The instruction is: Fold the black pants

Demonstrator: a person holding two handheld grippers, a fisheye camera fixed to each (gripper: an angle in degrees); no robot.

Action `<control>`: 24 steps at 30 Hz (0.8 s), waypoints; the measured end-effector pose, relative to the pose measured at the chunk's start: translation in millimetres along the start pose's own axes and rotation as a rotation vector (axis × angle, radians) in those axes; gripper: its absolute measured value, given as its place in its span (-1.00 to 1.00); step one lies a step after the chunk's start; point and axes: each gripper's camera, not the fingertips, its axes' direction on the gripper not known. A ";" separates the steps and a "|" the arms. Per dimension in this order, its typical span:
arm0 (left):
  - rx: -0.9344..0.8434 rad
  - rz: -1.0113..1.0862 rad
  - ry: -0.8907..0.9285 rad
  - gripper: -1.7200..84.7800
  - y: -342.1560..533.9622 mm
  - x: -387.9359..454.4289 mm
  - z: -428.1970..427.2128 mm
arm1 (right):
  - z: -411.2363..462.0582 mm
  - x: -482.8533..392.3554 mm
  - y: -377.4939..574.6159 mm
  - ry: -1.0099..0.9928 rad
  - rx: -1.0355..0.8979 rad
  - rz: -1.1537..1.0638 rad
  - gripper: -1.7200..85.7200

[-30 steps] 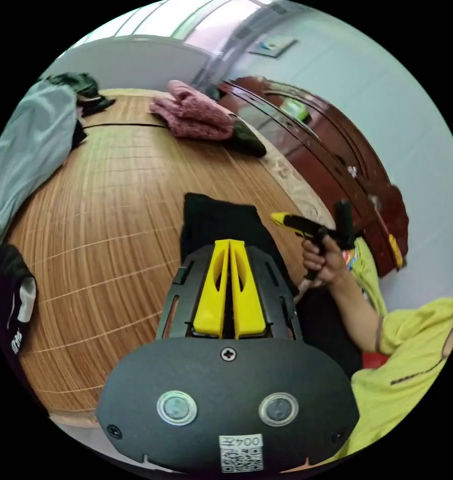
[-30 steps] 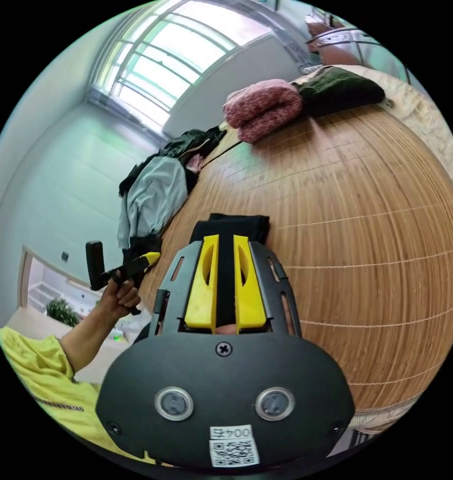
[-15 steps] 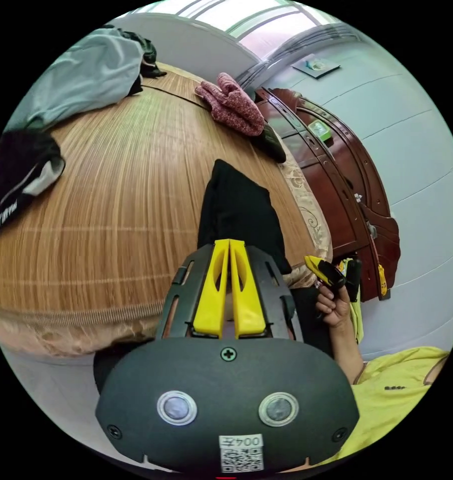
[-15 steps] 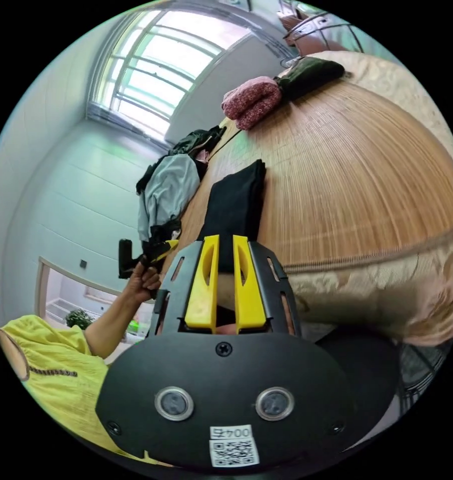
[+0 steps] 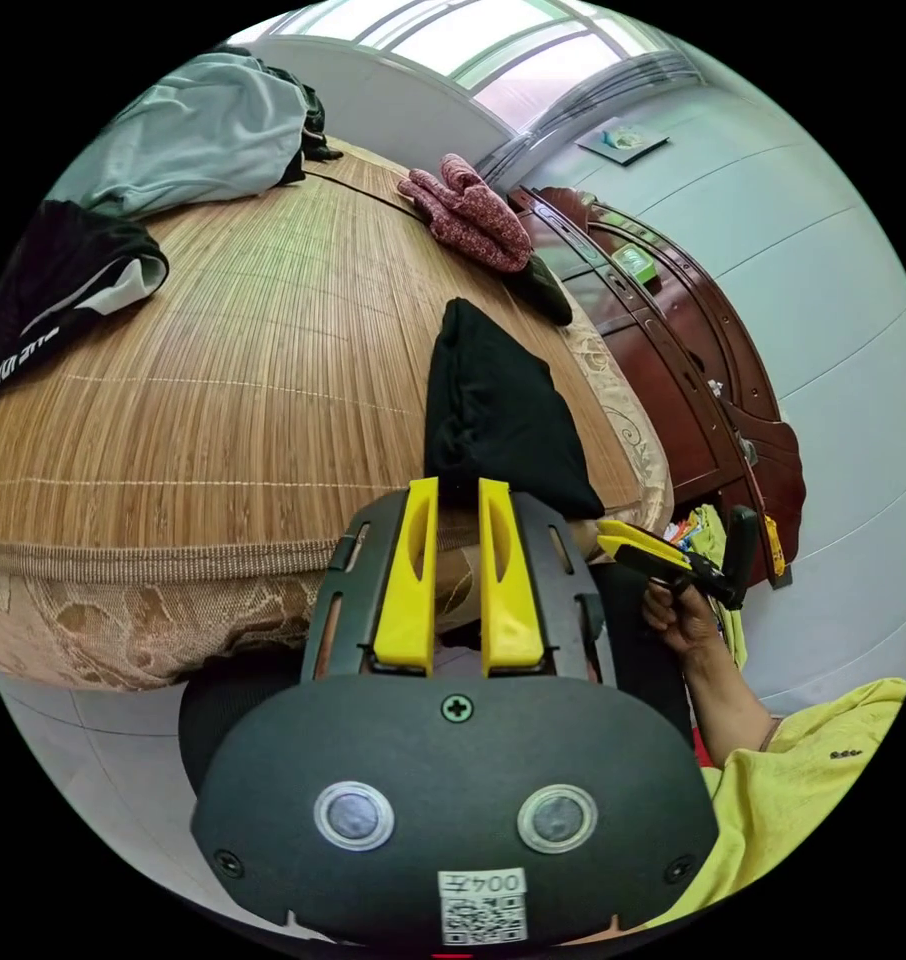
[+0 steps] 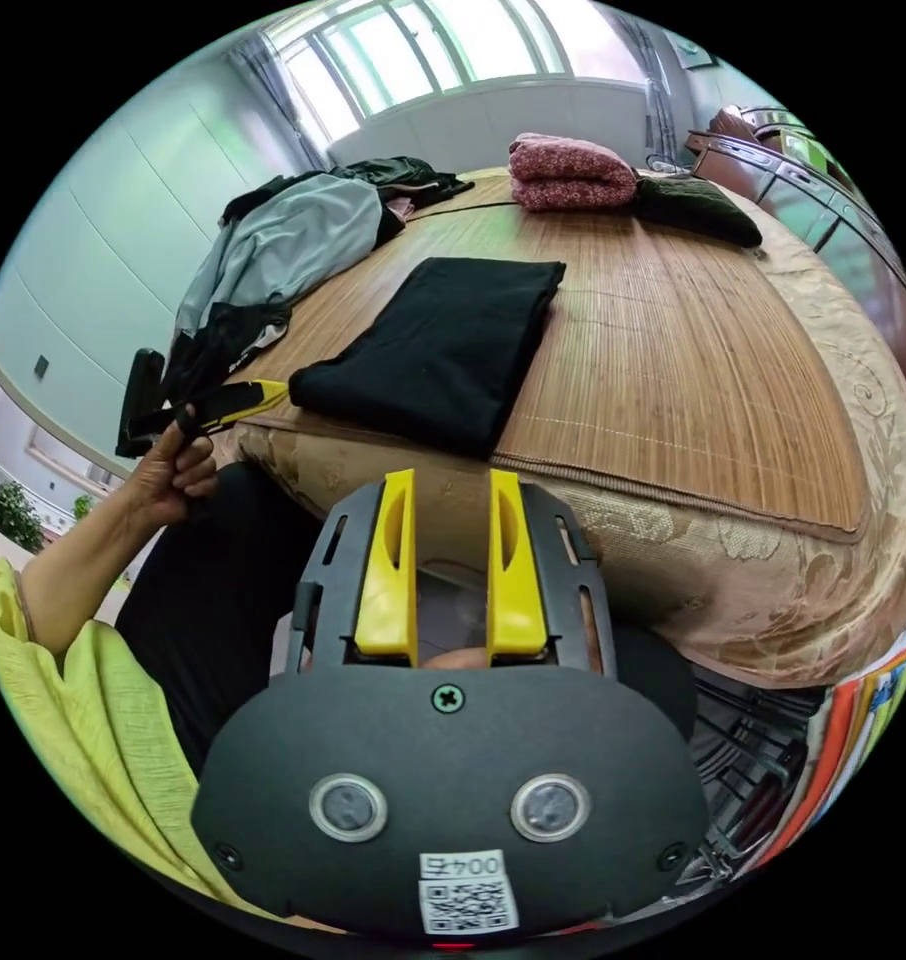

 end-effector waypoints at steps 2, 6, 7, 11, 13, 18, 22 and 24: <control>0.001 -0.020 0.016 -0.80 5.7 -5.9 -1.7 | 2.1 -6.3 -5.2 0.047 -0.025 -0.025 -0.69; 0.035 -0.053 0.068 -0.79 16.0 -12.2 -3.9 | 6.5 -20.3 -15.6 0.109 -0.050 -0.104 -0.71; 0.033 -0.064 0.093 -0.79 18.4 -13.4 -1.8 | 9.5 -23.9 -18.8 0.125 -0.064 -0.124 -0.72; 0.017 -0.051 0.051 -0.84 25.3 -5.9 1.5 | 18.0 -32.5 -26.2 0.096 -0.097 -0.154 -0.85; 0.044 -0.035 0.018 -0.87 30.2 -0.9 -4.2 | 22.9 -32.3 -28.3 0.102 -0.131 -0.132 -0.88; 0.012 -0.071 0.050 -0.90 45.8 -8.3 -3.8 | 29.5 -14.0 -27.0 -0.028 -0.164 0.028 -0.87; 0.049 -0.135 0.049 -0.92 55.7 -9.5 -25.1 | 14.5 3.3 -19.6 -0.056 -0.116 0.123 -0.83; 0.124 -0.083 0.015 -0.93 57.4 4.4 -39.6 | 3.4 7.0 -14.5 -0.046 -0.036 0.125 -0.85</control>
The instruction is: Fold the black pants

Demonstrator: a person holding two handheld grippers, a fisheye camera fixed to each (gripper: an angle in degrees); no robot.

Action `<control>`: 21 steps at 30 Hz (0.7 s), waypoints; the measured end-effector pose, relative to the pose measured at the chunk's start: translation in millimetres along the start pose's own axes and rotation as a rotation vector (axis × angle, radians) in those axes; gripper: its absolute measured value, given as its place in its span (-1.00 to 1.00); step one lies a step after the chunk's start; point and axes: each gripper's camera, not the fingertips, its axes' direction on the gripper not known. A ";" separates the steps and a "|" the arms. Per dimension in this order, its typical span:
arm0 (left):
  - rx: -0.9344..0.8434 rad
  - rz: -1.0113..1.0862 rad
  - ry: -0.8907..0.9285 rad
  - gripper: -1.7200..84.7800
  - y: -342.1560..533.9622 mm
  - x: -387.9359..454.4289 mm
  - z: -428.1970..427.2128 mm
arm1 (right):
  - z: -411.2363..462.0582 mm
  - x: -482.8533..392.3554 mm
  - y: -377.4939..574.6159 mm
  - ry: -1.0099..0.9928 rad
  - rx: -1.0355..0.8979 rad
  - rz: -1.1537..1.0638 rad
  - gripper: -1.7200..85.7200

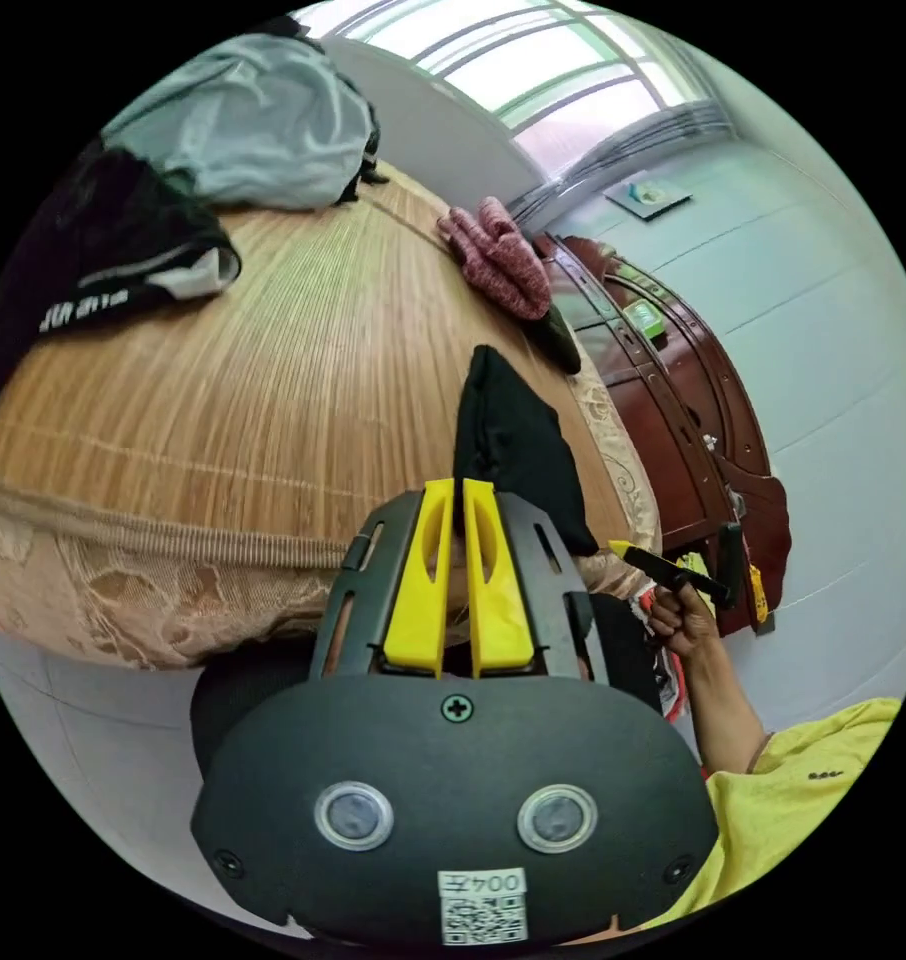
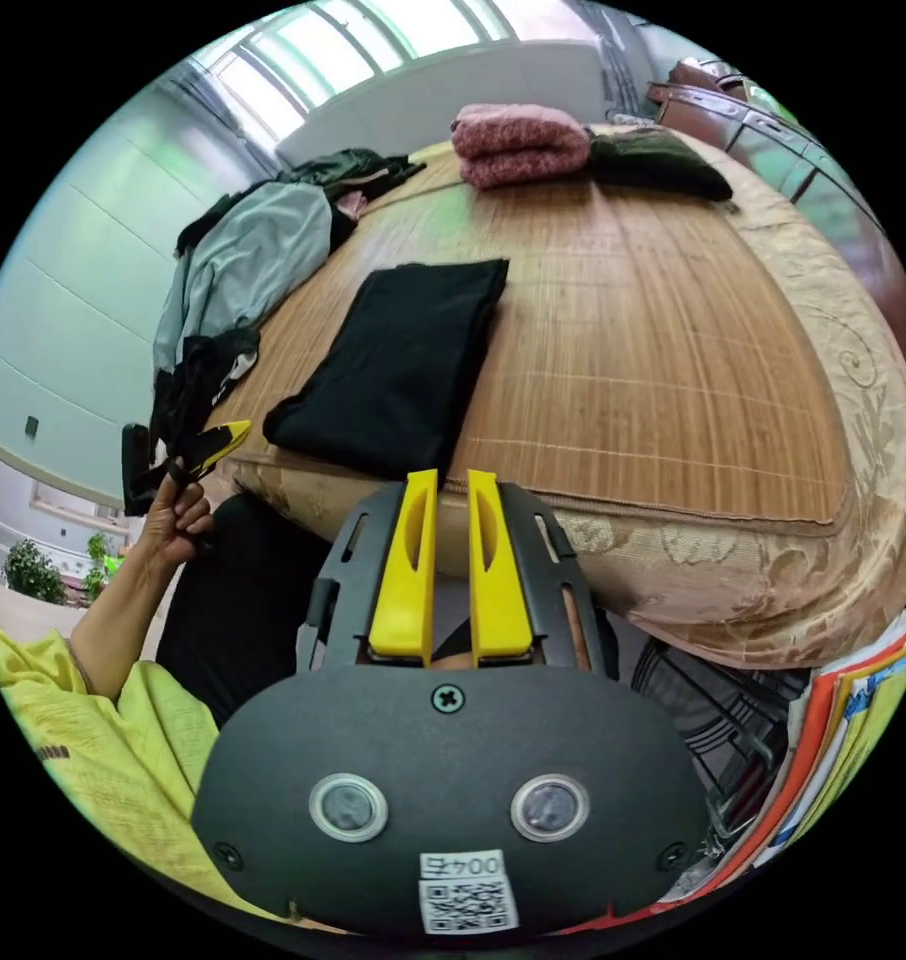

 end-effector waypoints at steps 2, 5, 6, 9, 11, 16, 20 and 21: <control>0.002 0.152 -0.001 -0.94 -5.9 36.7 6.7 | -3.8 -0.9 1.4 -0.038 0.051 -0.024 -0.88; -0.099 0.333 -0.058 -0.95 -14.1 83.7 47.2 | 5.9 -12.4 -3.1 -0.058 0.073 -0.091 -0.94; -0.116 0.345 -0.069 -0.95 -15.3 89.0 56.1 | 11.8 -18.1 -5.4 -0.046 0.080 -0.116 -0.95; -0.173 0.334 -0.104 -0.96 -19.9 97.5 92.8 | 29.2 -23.0 -10.8 0.003 0.069 -0.142 -0.96; -0.249 0.330 -0.193 -0.96 -15.1 91.7 117.5 | 43.3 -18.6 -11.6 0.044 0.025 -0.143 -0.97; -0.195 0.088 0.014 -0.96 -9.2 70.7 116.6 | 54.5 10.4 -5.8 -0.023 -0.008 -0.105 -0.94; -0.082 0.171 0.046 -0.95 6.1 102.6 96.1 | 38.6 32.1 5.1 -0.074 0.081 -0.057 -0.86; -0.074 0.178 0.053 -0.95 9.8 106.3 93.9 | 34.6 41.7 9.7 -0.128 0.096 -0.020 -0.85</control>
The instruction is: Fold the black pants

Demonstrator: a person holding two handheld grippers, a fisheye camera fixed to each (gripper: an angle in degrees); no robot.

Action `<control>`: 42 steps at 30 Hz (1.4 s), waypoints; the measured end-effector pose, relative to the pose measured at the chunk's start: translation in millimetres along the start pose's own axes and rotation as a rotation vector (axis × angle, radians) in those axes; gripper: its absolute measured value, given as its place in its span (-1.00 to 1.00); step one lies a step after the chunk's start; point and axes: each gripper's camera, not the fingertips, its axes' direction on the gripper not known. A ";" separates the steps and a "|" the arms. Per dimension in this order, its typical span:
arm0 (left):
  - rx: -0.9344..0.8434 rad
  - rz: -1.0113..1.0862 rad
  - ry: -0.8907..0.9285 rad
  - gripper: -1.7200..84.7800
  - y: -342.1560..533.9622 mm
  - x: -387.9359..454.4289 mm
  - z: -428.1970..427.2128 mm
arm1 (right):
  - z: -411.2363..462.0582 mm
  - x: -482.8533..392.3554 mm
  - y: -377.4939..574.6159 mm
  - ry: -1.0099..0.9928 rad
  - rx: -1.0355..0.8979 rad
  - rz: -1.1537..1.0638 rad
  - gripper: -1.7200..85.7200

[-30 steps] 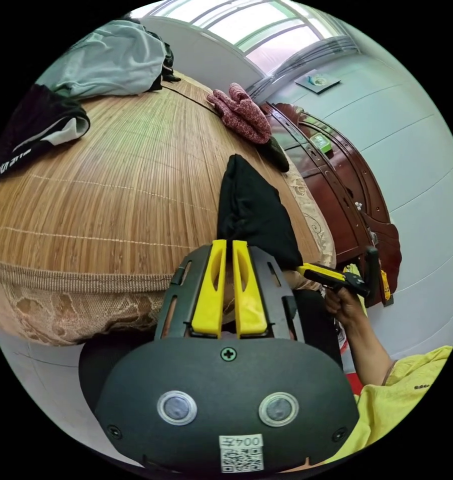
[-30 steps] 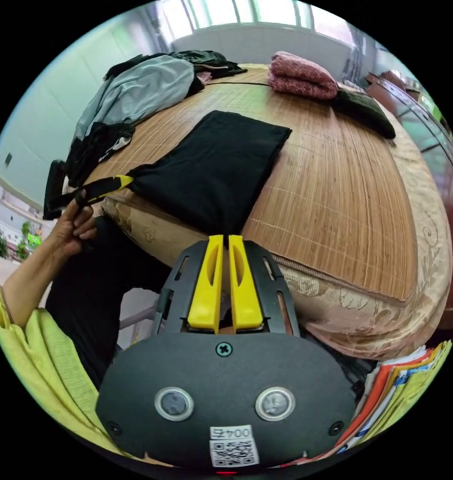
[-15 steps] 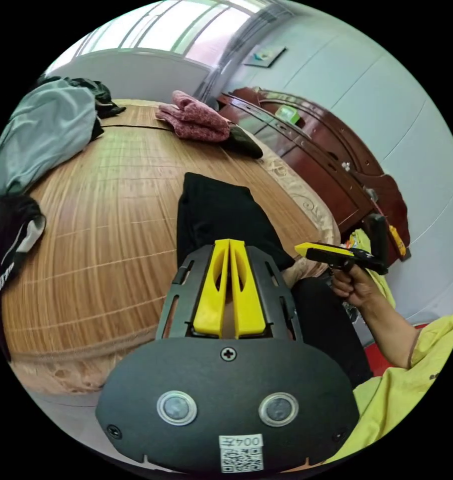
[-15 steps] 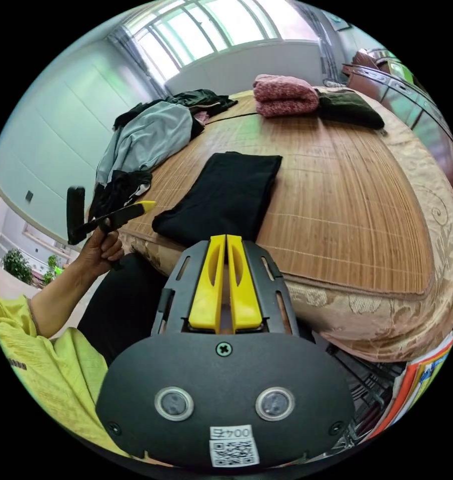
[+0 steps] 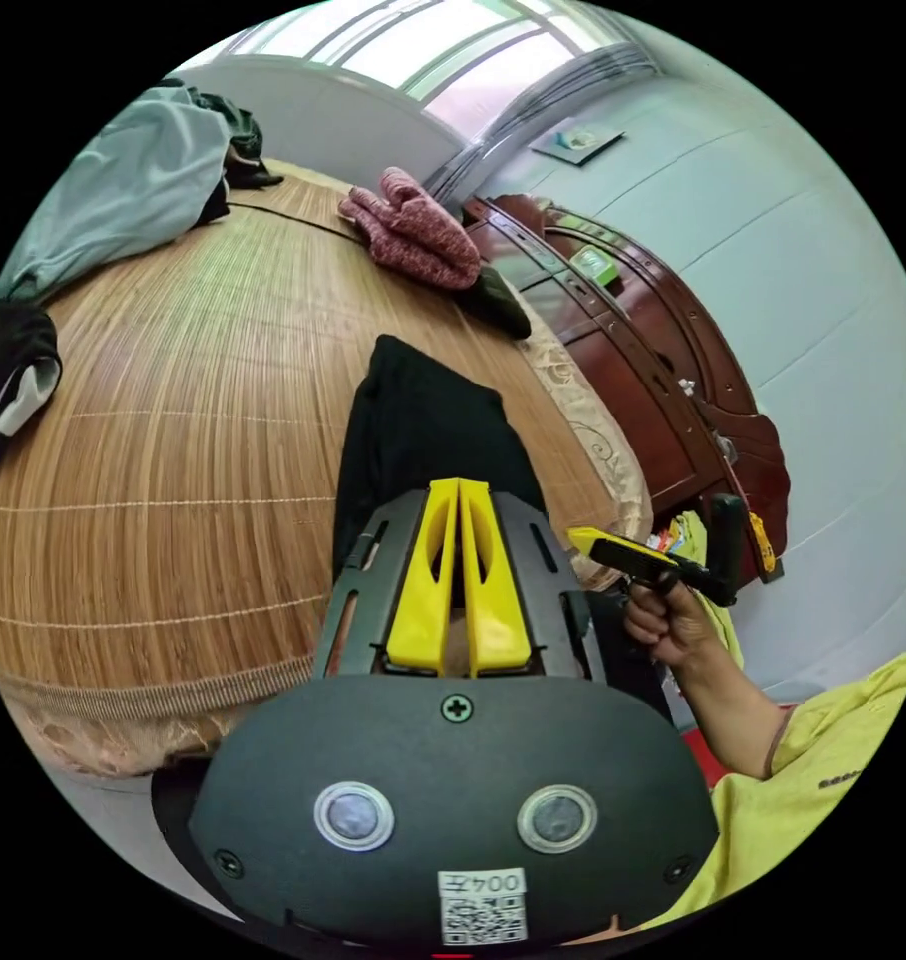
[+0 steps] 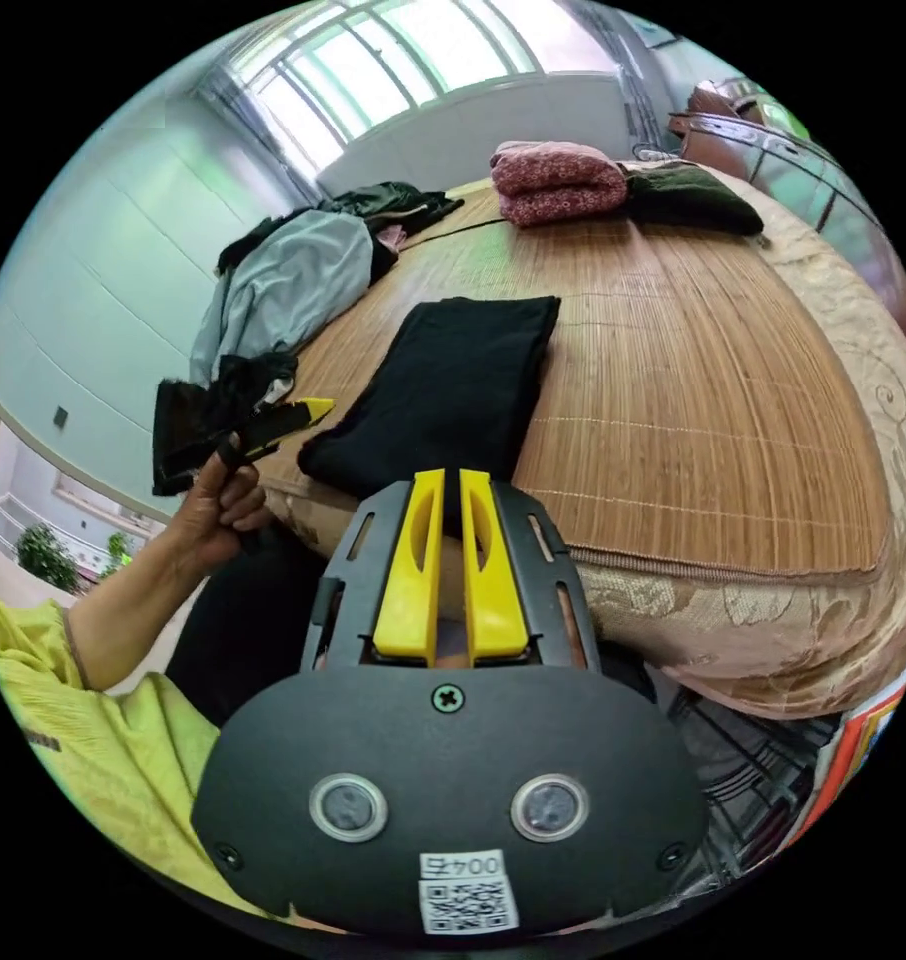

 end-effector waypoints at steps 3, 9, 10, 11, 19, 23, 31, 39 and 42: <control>-0.003 0.065 -0.061 -0.94 21.7 20.7 -2.4 | -6.9 24.6 16.9 -0.178 0.041 0.155 -0.84; -0.102 0.402 -0.329 -0.87 56.3 79.0 32.0 | 15.5 64.1 49.0 -0.393 0.023 0.383 -0.83; -0.120 0.477 -0.355 -0.84 57.2 92.9 42.1 | 19.6 70.9 51.5 -0.412 0.017 0.409 -0.83; -0.124 0.550 -0.388 -0.82 56.6 107.0 51.4 | 21.1 74.1 52.3 -0.418 0.017 0.419 -0.83; -0.255 1.015 -0.488 -0.73 42.1 160.2 126.9 | 18.4 113.6 55.5 -0.490 0.027 0.491 -0.79; -0.352 1.119 -0.495 -0.74 31.2 157.7 160.7 | 12.7 126.9 62.6 -0.491 0.035 0.494 -0.78; -0.456 0.880 -0.330 -0.83 -39.2 127.1 191.4 | 8.8 151.8 85.6 -0.502 0.047 0.488 -0.71; -0.516 0.129 0.043 -0.90 -126.2 45.1 218.2 | 2.9 181.1 104.6 -0.656 0.197 0.599 -0.54; -0.500 0.065 0.077 -0.90 -135.6 34.8 229.5 | 4.7 188.1 105.4 -0.648 0.187 0.619 -0.49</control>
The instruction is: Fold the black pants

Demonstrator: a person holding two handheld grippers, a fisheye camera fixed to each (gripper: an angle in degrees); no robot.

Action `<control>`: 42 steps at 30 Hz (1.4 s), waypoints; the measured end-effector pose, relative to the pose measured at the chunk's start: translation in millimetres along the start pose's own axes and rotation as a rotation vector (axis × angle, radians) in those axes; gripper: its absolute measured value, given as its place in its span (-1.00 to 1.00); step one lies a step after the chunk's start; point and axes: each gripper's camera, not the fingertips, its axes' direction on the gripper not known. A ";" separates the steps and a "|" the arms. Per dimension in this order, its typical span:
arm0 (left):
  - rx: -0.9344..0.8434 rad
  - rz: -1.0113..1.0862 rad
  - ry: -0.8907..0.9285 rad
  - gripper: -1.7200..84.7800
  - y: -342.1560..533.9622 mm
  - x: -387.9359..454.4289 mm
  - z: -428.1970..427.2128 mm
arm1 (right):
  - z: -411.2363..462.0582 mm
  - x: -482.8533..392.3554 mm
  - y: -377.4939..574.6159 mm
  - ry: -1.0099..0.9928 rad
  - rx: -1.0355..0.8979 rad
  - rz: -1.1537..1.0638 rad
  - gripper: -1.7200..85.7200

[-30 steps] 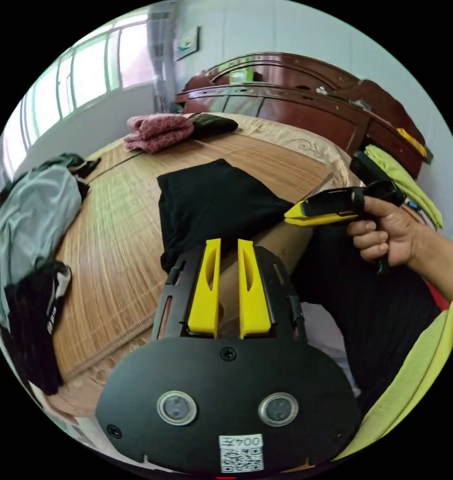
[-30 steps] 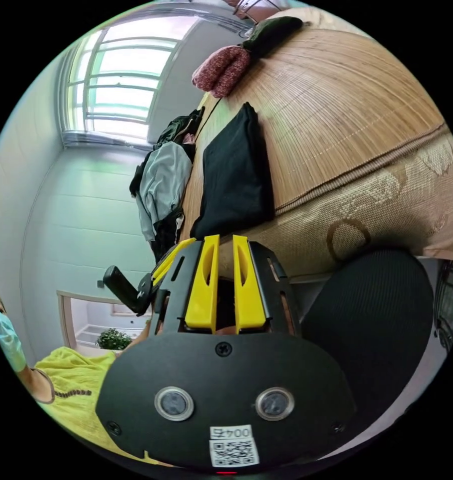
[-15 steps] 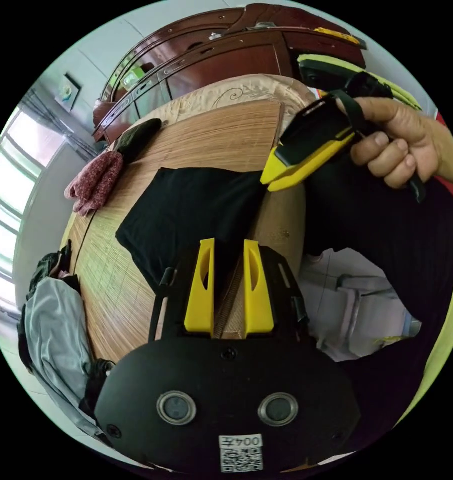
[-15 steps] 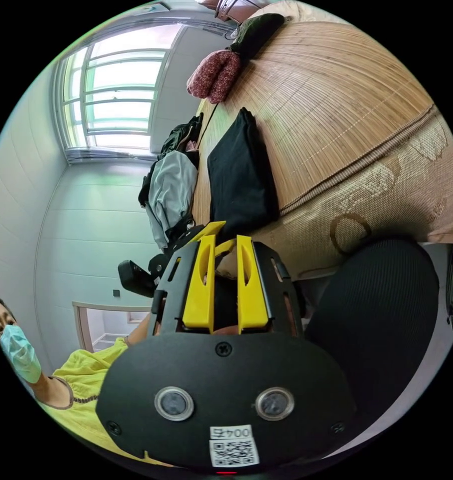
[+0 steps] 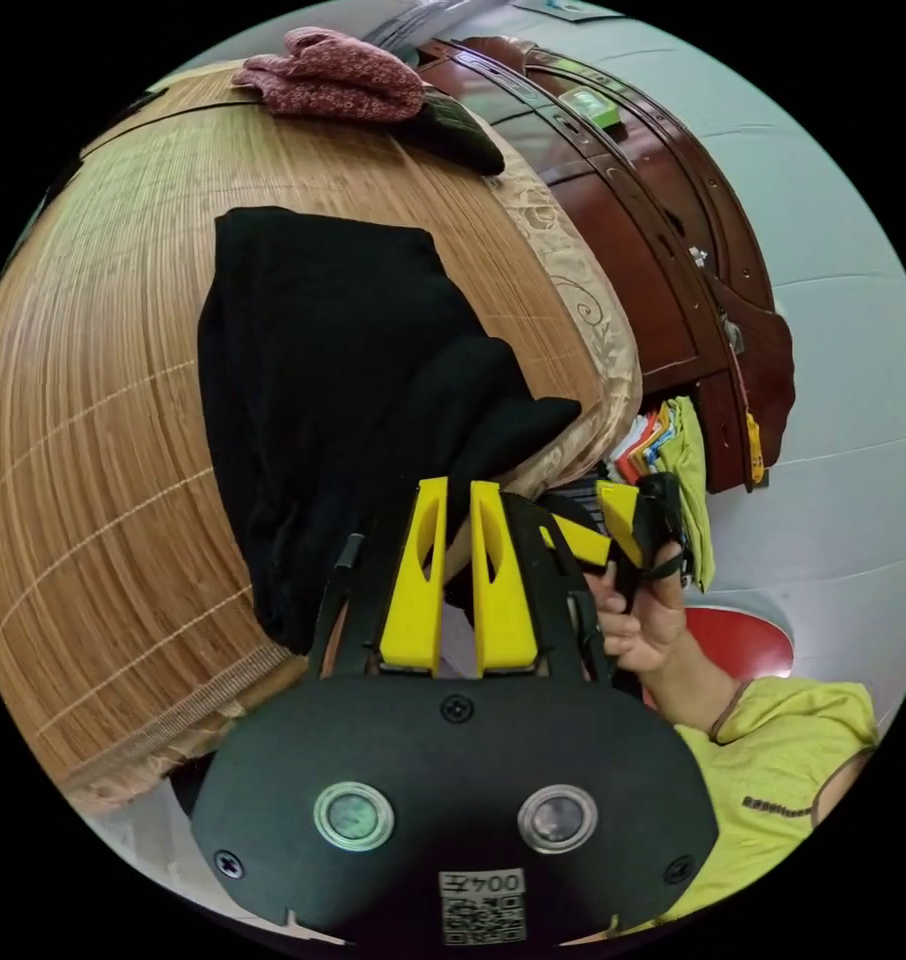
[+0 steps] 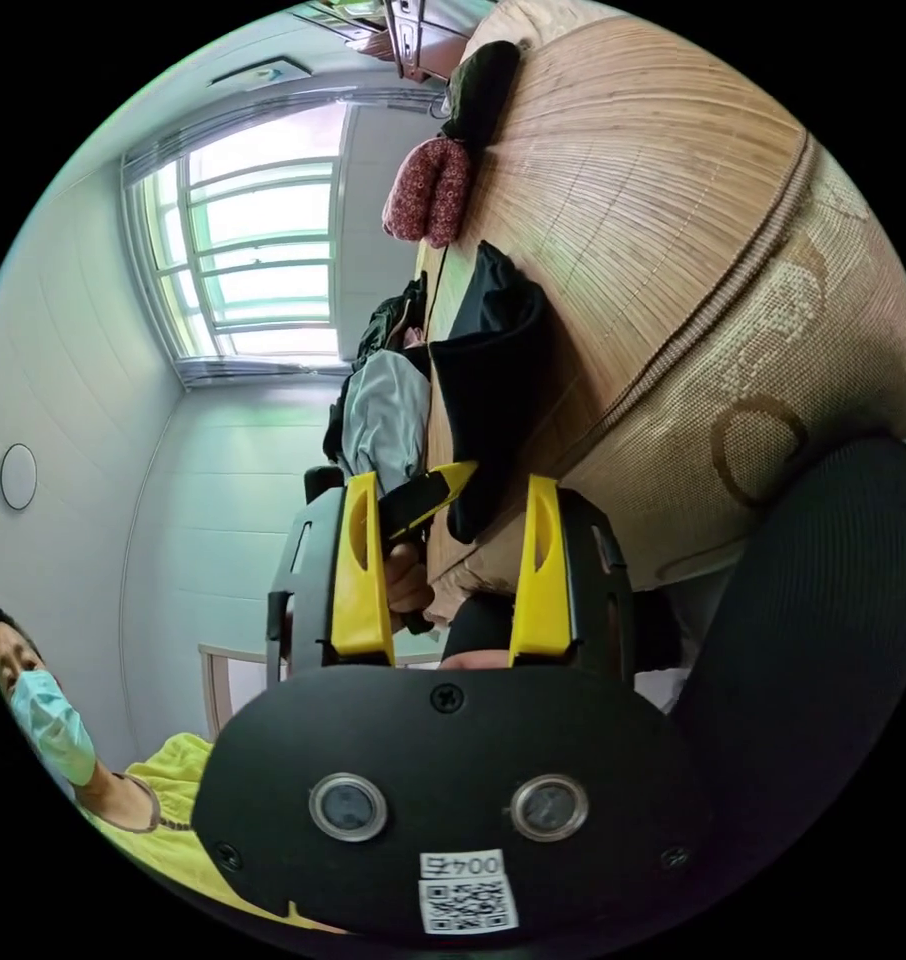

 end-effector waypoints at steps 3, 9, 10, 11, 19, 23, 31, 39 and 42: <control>0.016 -0.008 0.023 -0.89 -10.6 -3.0 9.7 | -6.1 9.1 -3.7 -0.011 0.023 0.041 -0.50; 0.011 0.104 0.035 -0.80 -27.1 -5.8 24.2 | -28.4 24.2 -8.4 0.088 -0.019 0.110 -0.78; 0.015 0.150 0.085 -0.77 -30.2 -8.4 20.5 | -34.9 24.7 -8.5 0.116 -0.035 0.101 -0.81; 0.006 0.176 0.185 -0.73 -34.3 -14.8 15.4 | -38.4 24.5 -8.4 0.127 -0.041 0.097 -0.82; 0.178 0.029 0.069 -0.62 -81.2 -97.0 -50.0 | -115.5 23.9 -6.0 0.195 -0.097 0.107 -0.82; 0.140 -0.022 -0.003 -0.53 -126.2 -131.0 -49.2 | -144.3 25.5 -1.2 0.196 -0.106 0.113 -0.82; 0.063 -0.082 0.147 -0.46 -189.2 -152.9 -29.1 | -198.1 25.6 27.9 0.154 -0.106 0.125 -0.82; 0.054 -0.208 0.415 -0.50 -203.5 -173.2 -6.7 | -250.6 15.6 63.5 0.133 -0.113 0.123 -0.82; 0.049 -0.179 0.418 -0.54 -208.7 -166.6 3.4 | -270.9 8.3 79.4 0.137 -0.111 0.106 -0.81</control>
